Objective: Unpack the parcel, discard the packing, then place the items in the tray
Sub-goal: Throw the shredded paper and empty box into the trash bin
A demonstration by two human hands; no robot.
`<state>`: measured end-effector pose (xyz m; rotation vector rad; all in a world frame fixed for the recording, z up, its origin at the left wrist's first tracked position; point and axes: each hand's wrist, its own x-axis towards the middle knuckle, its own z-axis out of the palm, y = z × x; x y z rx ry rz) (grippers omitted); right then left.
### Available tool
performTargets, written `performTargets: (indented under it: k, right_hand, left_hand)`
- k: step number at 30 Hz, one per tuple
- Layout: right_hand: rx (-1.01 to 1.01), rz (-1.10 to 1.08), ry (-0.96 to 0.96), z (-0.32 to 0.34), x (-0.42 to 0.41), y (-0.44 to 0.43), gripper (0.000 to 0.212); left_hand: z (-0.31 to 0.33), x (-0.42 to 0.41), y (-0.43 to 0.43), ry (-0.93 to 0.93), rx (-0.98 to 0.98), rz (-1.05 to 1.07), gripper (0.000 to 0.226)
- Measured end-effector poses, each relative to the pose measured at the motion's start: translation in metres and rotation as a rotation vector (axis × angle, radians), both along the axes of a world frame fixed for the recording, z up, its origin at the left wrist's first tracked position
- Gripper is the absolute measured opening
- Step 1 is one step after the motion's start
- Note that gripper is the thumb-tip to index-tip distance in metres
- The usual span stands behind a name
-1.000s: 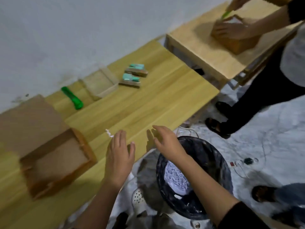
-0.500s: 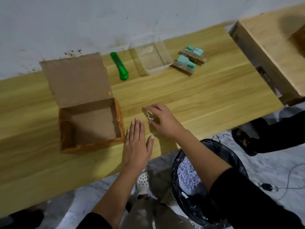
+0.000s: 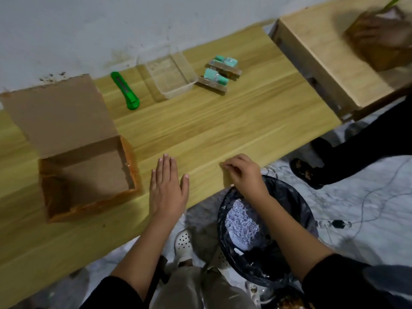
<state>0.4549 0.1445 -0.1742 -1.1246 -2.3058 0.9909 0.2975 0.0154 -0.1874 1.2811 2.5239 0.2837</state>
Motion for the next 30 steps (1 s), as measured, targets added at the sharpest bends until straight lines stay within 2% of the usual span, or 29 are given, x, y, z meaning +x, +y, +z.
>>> performTargets:
  k: [3,5,10,13,16,22,24,26,30]
  right_hand:
    - [0.007,-0.381,-0.001,-0.003,0.066,-0.013,0.010]
    - [0.003,-0.560,-0.046,-0.009,0.102,-0.024,0.008]
    - [-0.170,-0.702,-0.189,-0.037,0.150,-0.046,0.015]
    - [-0.263,-0.697,-0.288,-0.046,0.155,-0.052,0.024]
    - [-0.250,-0.702,-0.287,-0.035,0.145,-0.049,0.027]
    - [-0.142,-0.602,-0.113,0.033,0.073,-0.016,0.029]
    - [-0.131,-0.513,-0.041,0.052,0.036,-0.010,0.030]
    - [-0.146,-0.392,0.015,0.062,-0.005,-0.011,0.032]
    - [-0.213,-0.137,0.074,0.066,-0.091,-0.032,0.033]
  left_hand:
    - [0.001,0.010,0.017,-0.011,0.007,-0.076,0.061]
    - [0.001,0.016,0.026,-0.015,0.020,-0.096,0.061]
    - [-0.004,0.027,0.032,-0.015,0.055,-0.065,0.059]
    - [-0.005,0.026,0.032,-0.012,0.061,-0.073,0.060]
    - [-0.001,0.023,0.032,-0.021,0.042,-0.083,0.061]
    - [0.027,0.001,0.036,-0.144,0.032,-0.078,0.054]
    - [0.041,-0.013,0.035,-0.210,0.092,-0.040,0.050]
    - [0.057,-0.031,0.026,-0.200,0.175,0.012,0.048]
    - [0.090,-0.071,-0.012,-0.154,0.471,0.177,0.040]
